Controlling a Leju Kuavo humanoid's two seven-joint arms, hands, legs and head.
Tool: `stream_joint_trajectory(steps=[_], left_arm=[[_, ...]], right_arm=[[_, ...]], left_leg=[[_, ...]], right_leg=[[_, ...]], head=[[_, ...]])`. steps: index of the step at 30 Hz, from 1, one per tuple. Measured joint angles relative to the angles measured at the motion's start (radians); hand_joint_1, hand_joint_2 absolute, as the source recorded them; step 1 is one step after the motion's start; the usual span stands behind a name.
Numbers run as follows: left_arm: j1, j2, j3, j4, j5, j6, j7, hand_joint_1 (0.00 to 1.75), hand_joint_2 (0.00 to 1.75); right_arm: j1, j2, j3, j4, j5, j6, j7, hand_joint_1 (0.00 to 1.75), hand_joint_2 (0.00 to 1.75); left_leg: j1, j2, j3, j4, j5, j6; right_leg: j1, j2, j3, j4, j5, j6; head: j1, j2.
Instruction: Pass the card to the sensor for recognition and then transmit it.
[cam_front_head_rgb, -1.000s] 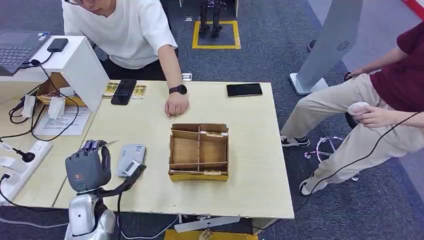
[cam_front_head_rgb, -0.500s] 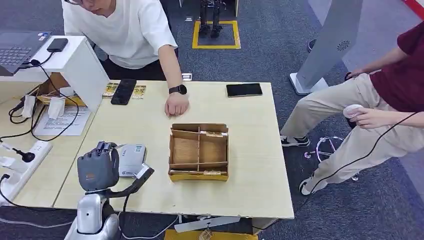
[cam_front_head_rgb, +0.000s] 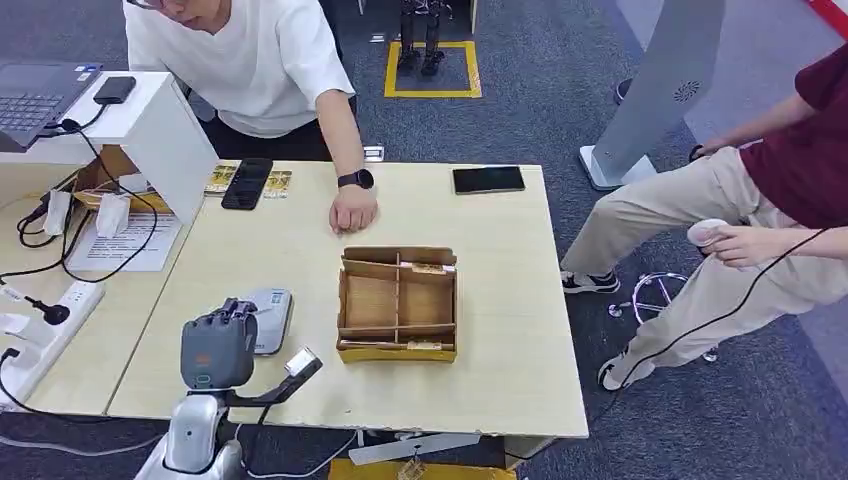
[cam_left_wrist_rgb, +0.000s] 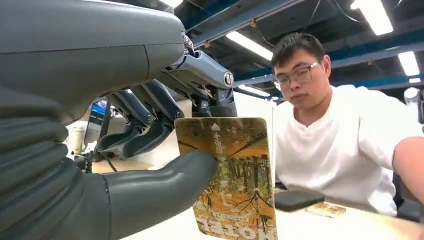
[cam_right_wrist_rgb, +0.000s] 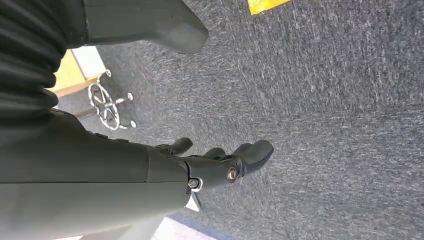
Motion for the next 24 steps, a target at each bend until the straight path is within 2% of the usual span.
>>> stream_joint_trajectory(steps=[24], left_arm=[[0.001, 0.015, 0.000, 0.072, 0.000, 0.000, 0.009, 1.75, 1.75]], right_arm=[[0.000, 0.000, -0.003, 0.000, -0.004, 0.011, 0.000, 0.00, 1.75]], left_leg=[[0.000, 0.000, 0.000, 0.000, 0.000, 0.000]], right_leg=[[0.000, 0.000, 0.000, 0.000, 0.000, 0.000]], head=[[0.000, 0.000]])
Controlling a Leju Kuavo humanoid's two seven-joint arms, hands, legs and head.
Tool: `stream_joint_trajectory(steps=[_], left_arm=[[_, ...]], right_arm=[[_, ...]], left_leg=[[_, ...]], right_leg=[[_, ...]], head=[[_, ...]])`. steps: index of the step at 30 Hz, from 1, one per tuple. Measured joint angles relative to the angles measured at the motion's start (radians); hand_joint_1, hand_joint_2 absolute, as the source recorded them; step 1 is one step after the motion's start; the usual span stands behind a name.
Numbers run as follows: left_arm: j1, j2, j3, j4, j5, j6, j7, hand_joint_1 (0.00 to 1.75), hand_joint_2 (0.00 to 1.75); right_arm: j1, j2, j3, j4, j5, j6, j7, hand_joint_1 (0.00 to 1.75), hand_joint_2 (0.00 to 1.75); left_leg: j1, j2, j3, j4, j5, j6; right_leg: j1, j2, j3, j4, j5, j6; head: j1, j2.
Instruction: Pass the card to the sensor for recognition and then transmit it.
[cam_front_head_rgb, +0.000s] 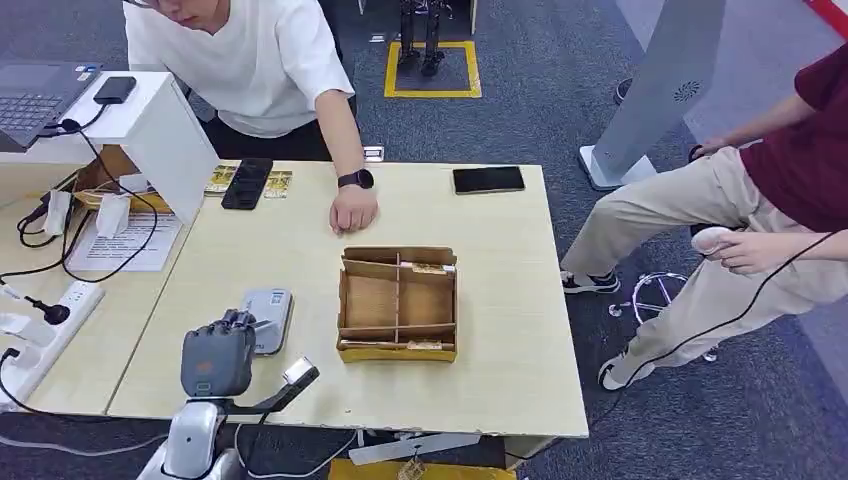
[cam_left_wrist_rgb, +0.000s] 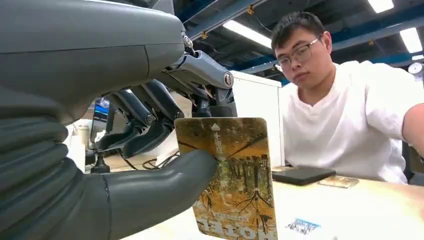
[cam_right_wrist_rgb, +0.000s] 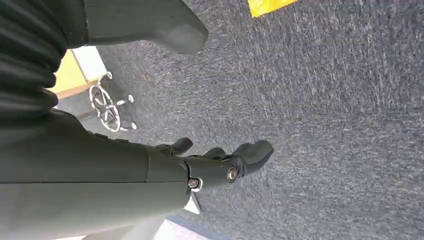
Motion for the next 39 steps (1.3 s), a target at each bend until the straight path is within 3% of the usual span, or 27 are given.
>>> stream_joint_trajectory(steps=[10, 27, 39], left_arm=[[-0.001, 0.000, 0.000, 0.024, 0.011, -0.005, -0.017, 1.75, 1.75], [-0.052, 0.008, 0.000, 0.163, 0.064, -0.029, -0.054, 1.75, 1.75], [-0.061, 0.008, -0.002, 0.175, 0.105, -0.006, -0.051, 1.75, 1.75]], right_arm=[[0.000, 0.000, 0.000, 0.000, -0.005, 0.002, -0.006, 0.00, 1.75], [0.000, 0.000, 0.000, 0.000, -0.006, 0.018, -0.006, 0.00, 1.75], [0.000, 0.000, 0.000, 0.000, 0.001, 0.018, -0.006, 0.00, 1.75]], left_leg=[[0.000, 0.000, 0.000, 0.000, 0.000, 0.000], [0.000, 0.000, 0.001, 0.000, 0.000, 0.000], [0.000, 0.000, 0.001, 0.000, 0.000, 0.000]], right_leg=[[0.000, 0.000, 0.000, 0.000, 0.000, 0.000], [0.000, 0.000, 0.001, 0.000, 0.000, 0.000], [0.000, 0.000, 0.001, 0.000, 0.000, 0.000]], head=[[0.000, 0.000], [-0.001, 0.000], [0.000, 0.000]])
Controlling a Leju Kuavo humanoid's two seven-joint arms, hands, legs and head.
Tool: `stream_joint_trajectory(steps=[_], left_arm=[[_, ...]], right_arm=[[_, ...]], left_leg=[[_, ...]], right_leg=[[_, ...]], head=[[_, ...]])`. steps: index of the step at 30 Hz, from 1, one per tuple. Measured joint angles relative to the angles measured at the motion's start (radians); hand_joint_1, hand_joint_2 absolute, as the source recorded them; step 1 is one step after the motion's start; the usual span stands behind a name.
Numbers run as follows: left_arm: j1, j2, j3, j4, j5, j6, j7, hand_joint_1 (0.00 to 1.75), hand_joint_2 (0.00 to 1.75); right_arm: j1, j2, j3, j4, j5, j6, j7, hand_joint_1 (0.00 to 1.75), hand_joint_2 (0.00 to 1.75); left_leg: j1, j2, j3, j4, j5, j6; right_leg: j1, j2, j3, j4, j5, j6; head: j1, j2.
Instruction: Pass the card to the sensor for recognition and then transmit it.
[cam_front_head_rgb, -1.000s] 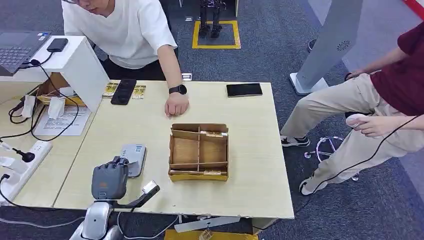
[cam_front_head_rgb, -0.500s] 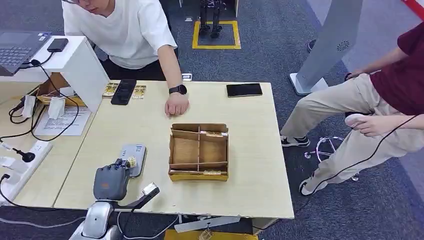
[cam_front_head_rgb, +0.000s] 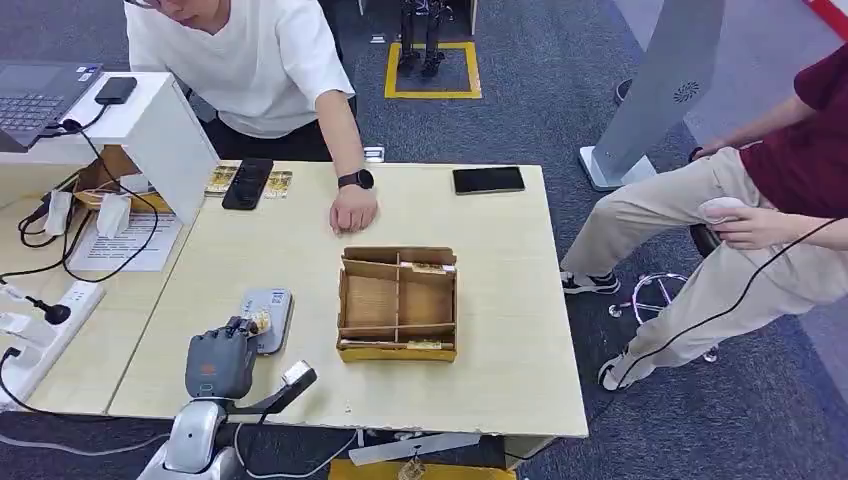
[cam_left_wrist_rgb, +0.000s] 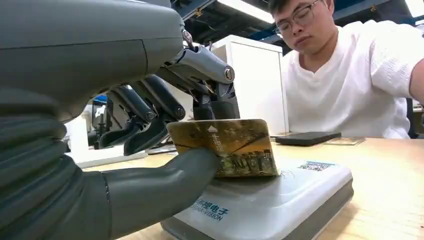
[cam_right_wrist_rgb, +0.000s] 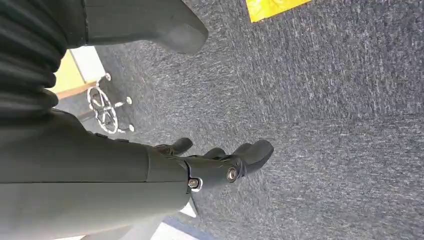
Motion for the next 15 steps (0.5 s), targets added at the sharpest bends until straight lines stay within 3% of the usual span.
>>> stream_joint_trajectory(steps=[9, 12, 13, 15], left_arm=[[0.022, -0.003, 0.002, -0.091, 0.033, 0.009, -0.058, 1.75, 1.75], [0.049, -0.045, 0.055, -0.176, 0.072, 0.009, -0.211, 1.75, 1.75], [0.054, -0.075, 0.094, -0.212, 0.095, 0.009, -0.297, 1.62, 1.75], [0.055, -0.133, 0.179, -0.276, 0.141, 0.009, -0.450, 1.62, 1.75]], right_arm=[[0.000, 0.000, 0.000, 0.000, 0.003, -0.006, 0.000, 0.00, 1.75], [0.001, 0.000, 0.000, 0.000, 0.003, -0.018, -0.003, 0.00, 1.75], [0.000, 0.000, 0.000, 0.001, 0.003, -0.021, -0.003, 0.00, 1.75], [-0.001, 0.000, 0.000, 0.003, 0.003, -0.031, -0.003, 0.00, 1.75]], left_leg=[[0.000, 0.000, 0.000, 0.000, 0.000, 0.000], [0.000, 0.000, -0.001, 0.000, 0.000, 0.000], [0.000, -0.001, -0.001, 0.000, 0.000, 0.000], [0.000, -0.001, -0.001, 0.000, 0.000, 0.000]], right_leg=[[0.000, 0.000, 0.000, 0.000, 0.000, 0.000], [0.000, -0.001, 0.000, 0.000, 0.000, 0.000], [0.000, -0.001, -0.001, 0.000, 0.000, 0.000], [0.000, -0.001, -0.001, 0.000, 0.000, 0.000]], head=[[0.000, 0.000], [-0.001, 0.000], [0.000, 0.000], [0.000, 0.000]])
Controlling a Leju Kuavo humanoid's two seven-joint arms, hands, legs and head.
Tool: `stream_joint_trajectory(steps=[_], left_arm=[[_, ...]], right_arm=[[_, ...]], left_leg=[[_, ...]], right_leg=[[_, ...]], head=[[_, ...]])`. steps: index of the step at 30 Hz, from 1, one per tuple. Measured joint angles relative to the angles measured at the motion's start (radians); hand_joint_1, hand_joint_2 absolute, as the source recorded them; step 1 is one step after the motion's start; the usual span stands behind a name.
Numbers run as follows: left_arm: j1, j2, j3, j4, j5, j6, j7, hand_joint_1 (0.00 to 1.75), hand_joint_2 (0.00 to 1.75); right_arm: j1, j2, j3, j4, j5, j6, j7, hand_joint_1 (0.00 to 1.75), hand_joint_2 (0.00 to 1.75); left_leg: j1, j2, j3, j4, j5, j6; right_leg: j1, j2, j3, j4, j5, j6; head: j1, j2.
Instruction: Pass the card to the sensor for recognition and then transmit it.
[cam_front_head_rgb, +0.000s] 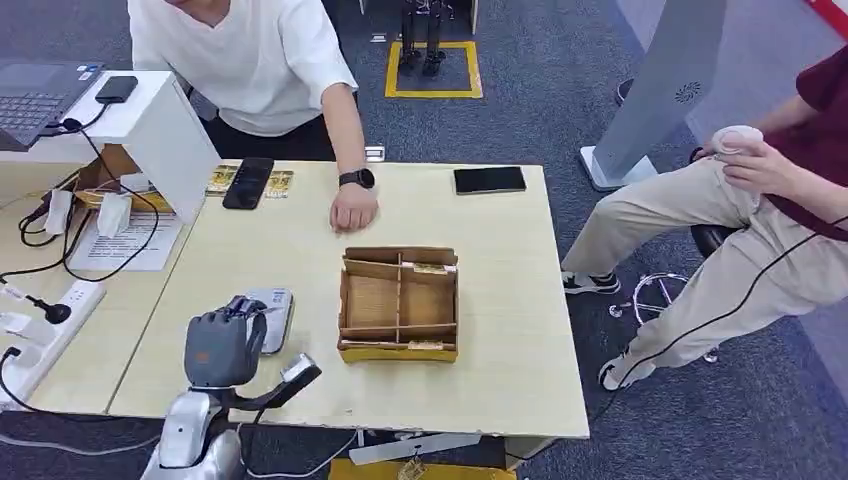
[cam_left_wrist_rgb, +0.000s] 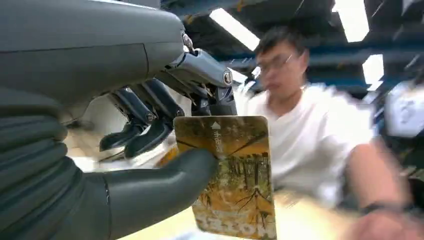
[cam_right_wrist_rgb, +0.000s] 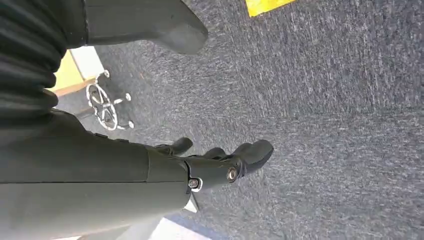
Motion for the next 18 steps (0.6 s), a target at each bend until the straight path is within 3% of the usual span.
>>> stream_joint_trajectory(steps=[3, 5, 12, 18], left_arm=[[-0.019, -0.099, 0.113, -0.065, 0.129, 0.000, -0.202, 1.59, 1.75], [-0.046, -0.143, 0.154, -0.079, 0.197, -0.001, -0.239, 1.62, 1.75], [-0.147, -0.168, 0.165, -0.079, 0.187, -0.002, -0.121, 1.75, 1.75], [-0.246, -0.137, 0.117, -0.016, 0.345, -0.004, -0.006, 1.75, 1.75]], right_arm=[[-0.001, 0.000, 0.000, 0.003, 0.002, -0.008, -0.001, 0.00, 1.75], [-0.001, 0.000, 0.001, 0.005, 0.006, -0.011, -0.001, 0.00, 1.75], [-0.011, 0.000, 0.008, 0.018, 0.010, -0.013, -0.008, 0.00, 1.75], [-0.011, -0.004, 0.009, 0.020, 0.010, -0.023, -0.006, 0.00, 1.75]], left_leg=[[0.000, 0.000, 0.000, 0.000, 0.000, 0.000], [0.000, 0.000, 0.000, 0.000, 0.000, 0.000], [0.001, 0.000, 0.001, 0.000, 0.001, -0.001], [0.001, 0.000, 0.001, 0.000, 0.001, -0.001]], right_leg=[[0.000, 0.001, 0.000, 0.000, 0.000, 0.000], [0.000, 0.000, 0.000, 0.000, 0.000, 0.000], [0.001, 0.001, 0.000, 0.000, 0.001, 0.000], [0.001, 0.001, 0.000, 0.000, 0.001, 0.000]], head=[[0.000, 0.000], [0.000, 0.000], [0.000, 0.000], [0.000, 0.000]])
